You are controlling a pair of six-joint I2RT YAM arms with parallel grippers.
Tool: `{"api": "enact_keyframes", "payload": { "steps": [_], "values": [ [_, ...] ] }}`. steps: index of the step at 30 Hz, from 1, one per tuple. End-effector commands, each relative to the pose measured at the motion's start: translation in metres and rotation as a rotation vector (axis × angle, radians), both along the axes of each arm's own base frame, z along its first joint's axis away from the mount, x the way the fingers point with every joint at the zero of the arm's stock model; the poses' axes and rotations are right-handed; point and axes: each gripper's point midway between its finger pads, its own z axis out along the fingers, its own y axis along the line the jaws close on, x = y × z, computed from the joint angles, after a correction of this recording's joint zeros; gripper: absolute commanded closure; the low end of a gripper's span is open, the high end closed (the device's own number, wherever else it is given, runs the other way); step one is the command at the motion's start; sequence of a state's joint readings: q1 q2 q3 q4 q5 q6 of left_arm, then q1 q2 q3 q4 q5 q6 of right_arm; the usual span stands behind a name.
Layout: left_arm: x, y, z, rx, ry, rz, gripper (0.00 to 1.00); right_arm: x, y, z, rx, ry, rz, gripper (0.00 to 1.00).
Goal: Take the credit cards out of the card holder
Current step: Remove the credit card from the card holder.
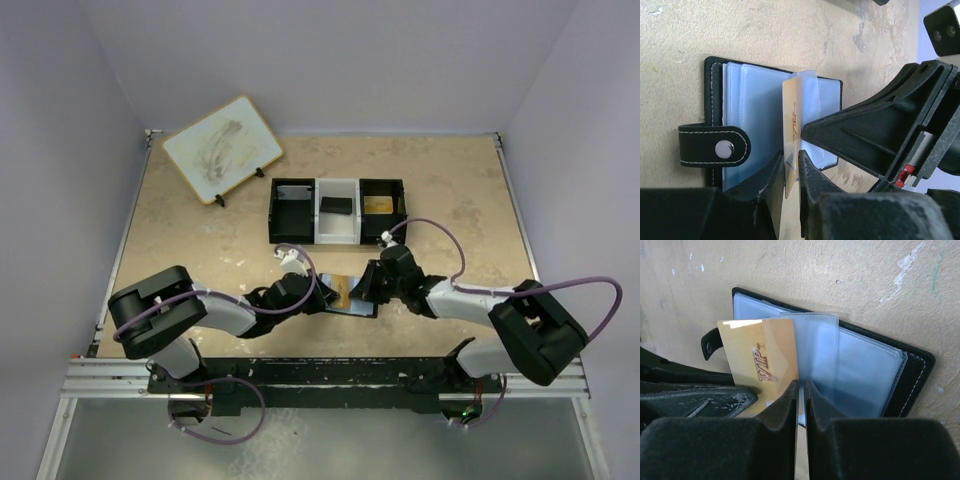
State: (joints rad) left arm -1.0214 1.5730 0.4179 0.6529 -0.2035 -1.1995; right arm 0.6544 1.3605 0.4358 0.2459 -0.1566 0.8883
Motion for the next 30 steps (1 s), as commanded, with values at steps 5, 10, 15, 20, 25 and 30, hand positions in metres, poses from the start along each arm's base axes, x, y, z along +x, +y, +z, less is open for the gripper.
{"api": "enact_keyframes", "payload": {
  "steps": [5,10,15,20,25,30],
  "values": [
    [0.007,-0.022,0.010,-0.026,-0.029,-0.049,0.82,-0.023,-0.013,-0.025,-0.018,0.082,-0.016,0.89],
    [0.008,-0.018,0.010,-0.015,-0.033,-0.038,1.00,-0.018,-0.012,-0.017,-0.014,0.057,-0.028,0.89],
    [0.009,0.004,0.015,0.029,-0.052,0.018,1.00,-0.002,-0.013,0.003,-0.035,-0.010,-0.043,0.87],
    [0.003,0.020,0.019,0.073,-0.064,0.020,1.00,0.010,0.001,0.037,0.036,-0.101,-0.009,0.81],
    [0.000,0.025,0.033,0.037,-0.084,0.021,1.00,0.014,0.015,0.063,0.124,-0.161,0.043,0.74],
    [-0.001,0.021,0.052,-0.005,-0.118,0.004,1.00,0.011,0.022,0.077,0.250,-0.184,0.076,0.58]
  ]
}}
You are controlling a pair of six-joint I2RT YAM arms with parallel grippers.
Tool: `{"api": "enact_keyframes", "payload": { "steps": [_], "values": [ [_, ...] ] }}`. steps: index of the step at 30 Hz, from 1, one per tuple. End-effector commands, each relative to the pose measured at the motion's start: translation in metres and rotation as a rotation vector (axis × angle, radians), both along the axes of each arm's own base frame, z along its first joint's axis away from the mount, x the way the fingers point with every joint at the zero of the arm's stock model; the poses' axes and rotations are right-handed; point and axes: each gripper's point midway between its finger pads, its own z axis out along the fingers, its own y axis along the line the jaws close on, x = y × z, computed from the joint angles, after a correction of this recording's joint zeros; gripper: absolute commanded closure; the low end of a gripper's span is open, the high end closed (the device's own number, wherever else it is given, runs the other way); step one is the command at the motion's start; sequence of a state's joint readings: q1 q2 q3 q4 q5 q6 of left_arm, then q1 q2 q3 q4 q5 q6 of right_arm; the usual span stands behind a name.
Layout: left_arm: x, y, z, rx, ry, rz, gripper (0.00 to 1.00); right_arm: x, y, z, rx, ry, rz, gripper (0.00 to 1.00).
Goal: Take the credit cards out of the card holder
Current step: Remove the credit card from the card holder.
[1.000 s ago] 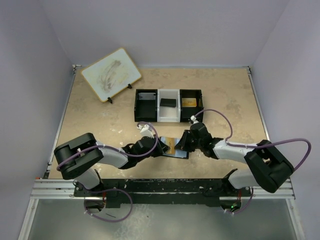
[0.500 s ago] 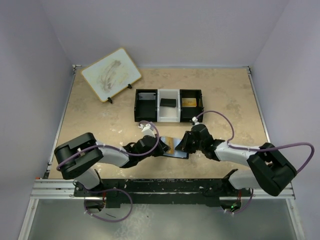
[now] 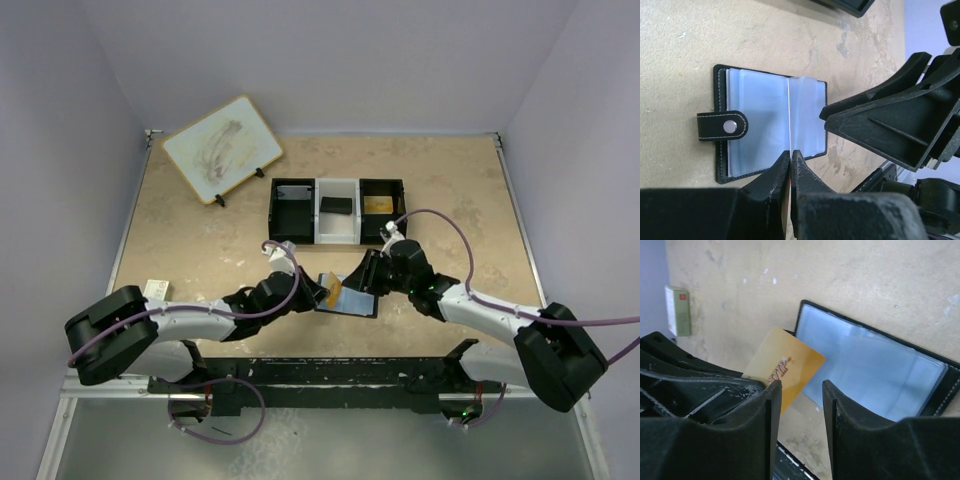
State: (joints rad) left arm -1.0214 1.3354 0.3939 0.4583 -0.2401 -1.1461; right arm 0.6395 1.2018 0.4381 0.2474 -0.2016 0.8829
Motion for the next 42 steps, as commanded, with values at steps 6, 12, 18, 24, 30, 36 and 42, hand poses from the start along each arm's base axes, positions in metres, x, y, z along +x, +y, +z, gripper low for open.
{"api": "enact_keyframes", "payload": {
  "steps": [6,12,18,24,30,36,42],
  "values": [
    [0.003,0.000,-0.004,-0.040,0.006,0.030,1.00,-0.021,0.018,0.005,0.248,0.067,0.089,0.53],
    [0.006,0.002,-0.006,-0.219,0.057,0.132,1.00,-0.032,0.018,-0.011,0.324,0.151,0.053,0.52],
    [0.007,-0.002,-0.007,-0.237,0.073,0.167,1.00,-0.030,0.020,-0.018,0.351,0.189,0.026,0.51],
    [0.008,0.001,-0.007,-0.295,0.096,0.225,1.00,-0.031,0.022,-0.026,0.397,0.239,-0.003,0.55],
    [0.008,0.010,-0.005,-0.324,0.107,0.275,1.00,-0.024,0.017,-0.025,0.378,0.217,-0.057,0.59],
    [0.010,0.017,0.002,-0.332,0.094,0.315,1.00,-0.012,0.012,-0.003,0.333,0.149,-0.090,0.57],
    [0.010,0.016,0.002,-0.339,0.098,0.320,1.00,-0.014,0.012,0.010,0.352,0.141,-0.085,0.54]
  ]
}}
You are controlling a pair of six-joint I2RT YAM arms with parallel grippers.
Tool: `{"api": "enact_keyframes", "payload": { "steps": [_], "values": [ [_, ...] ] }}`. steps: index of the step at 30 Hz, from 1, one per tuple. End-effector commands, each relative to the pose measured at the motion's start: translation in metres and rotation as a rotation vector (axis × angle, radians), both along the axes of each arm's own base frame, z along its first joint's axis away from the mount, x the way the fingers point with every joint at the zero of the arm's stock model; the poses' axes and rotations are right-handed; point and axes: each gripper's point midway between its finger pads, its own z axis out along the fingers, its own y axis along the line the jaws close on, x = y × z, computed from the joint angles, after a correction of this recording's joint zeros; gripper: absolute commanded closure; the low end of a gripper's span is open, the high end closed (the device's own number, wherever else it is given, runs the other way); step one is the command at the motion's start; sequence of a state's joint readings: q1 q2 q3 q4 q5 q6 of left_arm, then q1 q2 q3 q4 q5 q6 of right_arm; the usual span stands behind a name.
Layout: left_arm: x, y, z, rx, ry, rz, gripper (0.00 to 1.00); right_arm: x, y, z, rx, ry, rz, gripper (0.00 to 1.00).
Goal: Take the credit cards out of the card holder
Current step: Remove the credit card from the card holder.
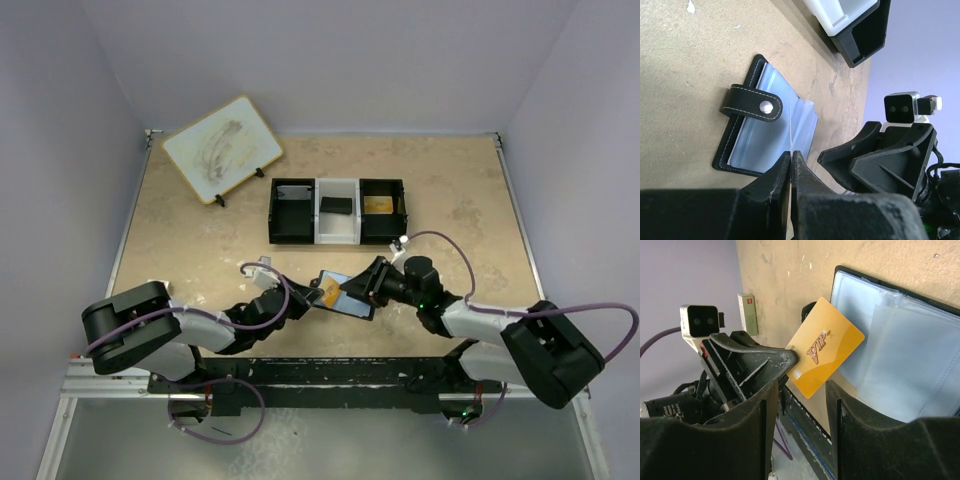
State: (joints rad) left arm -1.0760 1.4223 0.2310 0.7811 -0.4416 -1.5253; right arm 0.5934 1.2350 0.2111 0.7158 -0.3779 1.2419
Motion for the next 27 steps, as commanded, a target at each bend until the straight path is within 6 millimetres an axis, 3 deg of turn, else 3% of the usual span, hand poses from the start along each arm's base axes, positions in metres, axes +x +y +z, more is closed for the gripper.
{"api": "enact_keyframes", "payload": {
  "steps": [1,13,19,27],
  "values": [
    [0.004,0.001,0.009,-0.046,-0.008,0.044,1.00,0.002,0.001,0.001,-0.012,0.011,0.001,0.54],
    [0.003,-0.003,0.003,-0.060,0.011,0.057,1.00,0.004,0.022,-0.008,0.084,0.048,0.065,0.55],
    [0.004,-0.001,0.004,-0.074,0.012,0.087,1.00,0.002,0.023,-0.026,0.080,0.126,0.047,0.55],
    [0.001,0.001,0.001,-0.099,0.026,0.101,1.00,0.007,0.025,-0.028,0.114,0.124,0.026,0.62]
  ]
}}
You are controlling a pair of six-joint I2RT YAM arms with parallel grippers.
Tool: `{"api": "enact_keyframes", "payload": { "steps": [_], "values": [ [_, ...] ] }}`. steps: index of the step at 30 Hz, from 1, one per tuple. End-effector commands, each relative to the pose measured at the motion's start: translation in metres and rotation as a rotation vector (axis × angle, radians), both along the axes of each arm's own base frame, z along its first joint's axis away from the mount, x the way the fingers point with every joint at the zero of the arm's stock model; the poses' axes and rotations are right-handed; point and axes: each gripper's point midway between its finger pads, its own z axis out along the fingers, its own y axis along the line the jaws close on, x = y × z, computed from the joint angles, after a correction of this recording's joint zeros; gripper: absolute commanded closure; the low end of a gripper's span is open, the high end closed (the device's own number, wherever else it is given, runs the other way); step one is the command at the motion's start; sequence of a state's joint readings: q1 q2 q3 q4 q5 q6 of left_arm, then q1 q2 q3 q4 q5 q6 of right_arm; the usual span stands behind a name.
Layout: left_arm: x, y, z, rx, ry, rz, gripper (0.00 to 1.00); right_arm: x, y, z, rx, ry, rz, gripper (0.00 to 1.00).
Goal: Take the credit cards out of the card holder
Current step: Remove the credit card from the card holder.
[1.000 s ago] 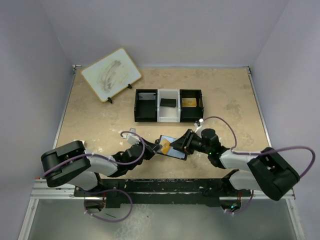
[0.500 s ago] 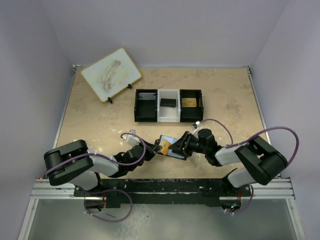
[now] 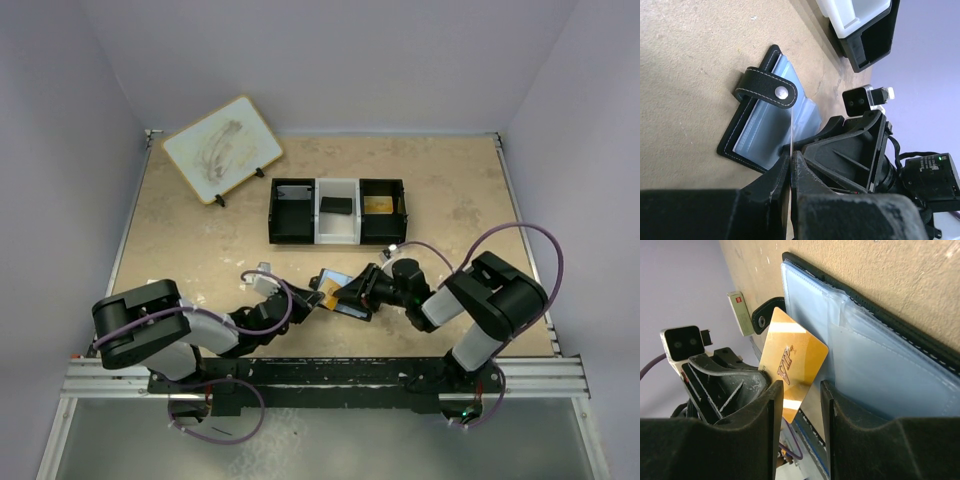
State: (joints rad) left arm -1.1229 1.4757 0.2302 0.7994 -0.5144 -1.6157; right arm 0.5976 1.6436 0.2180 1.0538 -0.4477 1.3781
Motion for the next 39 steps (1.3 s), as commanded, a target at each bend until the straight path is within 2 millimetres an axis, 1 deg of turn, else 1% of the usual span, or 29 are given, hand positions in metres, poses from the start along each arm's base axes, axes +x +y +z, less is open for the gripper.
{"api": "enact_keyframes", "payload": {
  "steps": [1,4,7,10,12,14,17,19,20,22,25,28,30,34,37,38,39],
  "values": [
    [0.004,0.003,0.010,-0.075,-0.010,0.050,1.00,0.006,0.009,0.015,0.063,-0.049,0.009,0.62],
    [0.001,-0.001,0.007,-0.076,0.001,0.032,1.00,0.002,0.011,0.015,0.084,-0.030,0.025,0.63],
    [-0.002,-0.008,0.006,-0.093,0.006,0.003,1.00,0.003,0.014,0.013,0.097,-0.032,0.038,0.65],
    [-0.005,-0.014,0.003,-0.105,0.011,-0.021,1.00,0.005,0.016,0.016,0.114,-0.052,0.038,0.67],
    [-0.006,-0.016,0.003,-0.135,0.025,-0.015,1.00,0.006,0.015,0.017,0.111,-0.052,0.032,0.71],
    [-0.008,-0.019,0.001,-0.140,0.031,-0.023,1.00,0.007,0.014,0.017,0.098,-0.060,0.025,0.75],
    [-0.008,-0.021,-0.001,-0.145,0.031,-0.027,1.00,0.010,0.013,0.017,0.069,-0.072,0.024,0.85],
    [-0.009,-0.021,0.001,-0.147,0.024,-0.028,1.00,0.011,0.012,0.017,0.047,-0.084,0.023,0.95],
    [-0.008,-0.019,0.001,-0.147,0.020,-0.025,1.00,0.012,0.010,0.017,0.034,-0.089,0.021,0.98],
    [-0.008,-0.015,0.003,-0.142,0.010,-0.013,0.99,0.014,0.008,0.018,0.004,-0.102,0.013,1.00],
    [-0.008,-0.009,0.005,-0.126,0.000,-0.006,0.83,0.017,0.005,0.023,-0.032,-0.136,0.012,1.00],
    [-0.008,-0.004,0.006,-0.068,-0.022,-0.012,0.67,0.020,0.001,0.030,-0.066,-0.168,0.005,1.00],
    [-0.008,0.002,0.007,-0.031,-0.031,-0.007,0.61,0.024,-0.003,0.039,-0.084,-0.212,-0.011,1.00],
    [-0.009,0.013,0.013,0.031,-0.057,-0.002,0.54,0.037,-0.019,0.058,-0.204,-0.309,-0.046,1.00],
    [-0.007,0.020,0.023,0.081,-0.090,-0.003,0.51,0.051,-0.039,0.080,-0.333,-0.392,-0.108,1.00],
    [-0.007,0.020,0.029,0.101,-0.105,-0.007,0.51,0.055,-0.051,0.084,-0.401,-0.411,-0.130,1.00],
    [-0.006,0.022,0.038,0.121,-0.123,-0.009,0.50,0.065,-0.065,0.094,-0.476,-0.456,-0.173,1.00]
  ]
}}
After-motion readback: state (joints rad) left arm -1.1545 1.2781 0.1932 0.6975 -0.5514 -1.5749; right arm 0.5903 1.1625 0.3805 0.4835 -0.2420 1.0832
